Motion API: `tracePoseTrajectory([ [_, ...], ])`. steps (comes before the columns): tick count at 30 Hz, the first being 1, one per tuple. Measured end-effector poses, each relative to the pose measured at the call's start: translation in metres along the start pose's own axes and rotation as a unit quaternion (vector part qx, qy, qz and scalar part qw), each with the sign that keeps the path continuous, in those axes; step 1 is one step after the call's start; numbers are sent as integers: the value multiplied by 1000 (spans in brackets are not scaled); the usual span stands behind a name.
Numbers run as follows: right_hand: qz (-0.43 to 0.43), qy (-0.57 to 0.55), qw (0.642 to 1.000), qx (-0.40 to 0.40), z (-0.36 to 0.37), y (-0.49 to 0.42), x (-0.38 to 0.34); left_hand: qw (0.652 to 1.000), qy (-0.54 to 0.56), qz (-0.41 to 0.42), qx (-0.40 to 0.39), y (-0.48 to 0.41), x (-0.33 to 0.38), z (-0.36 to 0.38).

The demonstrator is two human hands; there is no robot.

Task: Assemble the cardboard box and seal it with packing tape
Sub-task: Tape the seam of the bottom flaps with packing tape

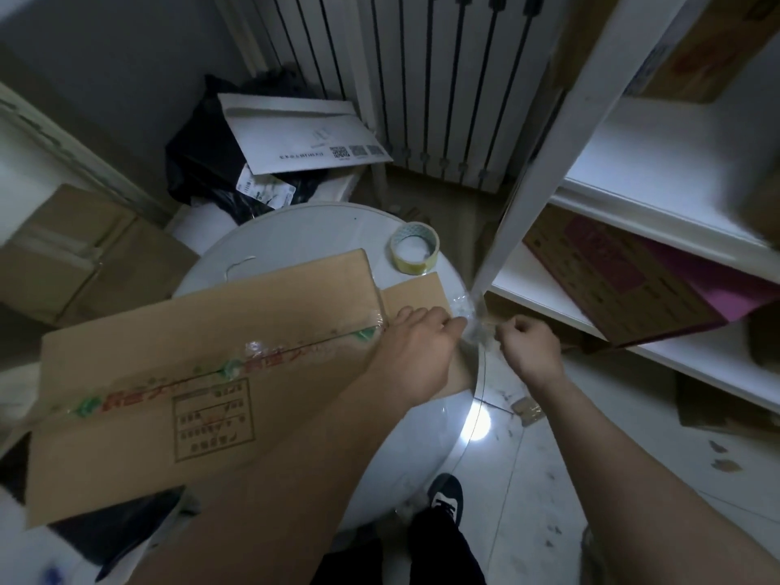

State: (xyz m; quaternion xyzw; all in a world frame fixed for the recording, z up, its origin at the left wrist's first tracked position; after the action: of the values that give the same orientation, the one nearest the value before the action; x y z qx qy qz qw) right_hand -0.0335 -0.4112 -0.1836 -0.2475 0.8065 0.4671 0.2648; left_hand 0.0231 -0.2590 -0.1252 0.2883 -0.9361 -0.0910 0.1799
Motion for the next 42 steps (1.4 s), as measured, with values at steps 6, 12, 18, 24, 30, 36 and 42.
tracePoseTrajectory([
  [6,-63,-251,962,-87,1,48,-69,927,308,-180,112,35,-22,-47],
  [12,-121,-292,931,-180,22,102,-141,688,676,-262,46,67,-37,-92],
  [18,-175,-167,950,-198,45,135,-185,659,703,-231,137,93,-69,-125],
  [24,-181,-177,938,-238,74,152,-210,679,663,-205,238,114,-97,-157],
  [30,-139,-180,928,-293,93,150,-210,648,668,-215,297,129,-121,-152],
  [36,-57,-72,928,-361,100,159,-165,617,671,-225,344,129,-146,-160],
  [42,-25,-168,947,-273,87,151,-125,648,654,-239,308,123,-157,-143],
])
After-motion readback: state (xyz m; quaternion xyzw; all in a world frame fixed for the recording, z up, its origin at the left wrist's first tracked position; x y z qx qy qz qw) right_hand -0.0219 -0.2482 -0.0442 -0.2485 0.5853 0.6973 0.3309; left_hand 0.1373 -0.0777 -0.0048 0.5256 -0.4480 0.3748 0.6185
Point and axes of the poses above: each hand's wrist, its own y-axis away from the middle knuckle, its own z-axis out of the palm, x = y × z, the point moved 5 cm from there along -y, towards the middle knuckle, and after that the axes turned 10 degrees about -x, right-handed, at the moved point
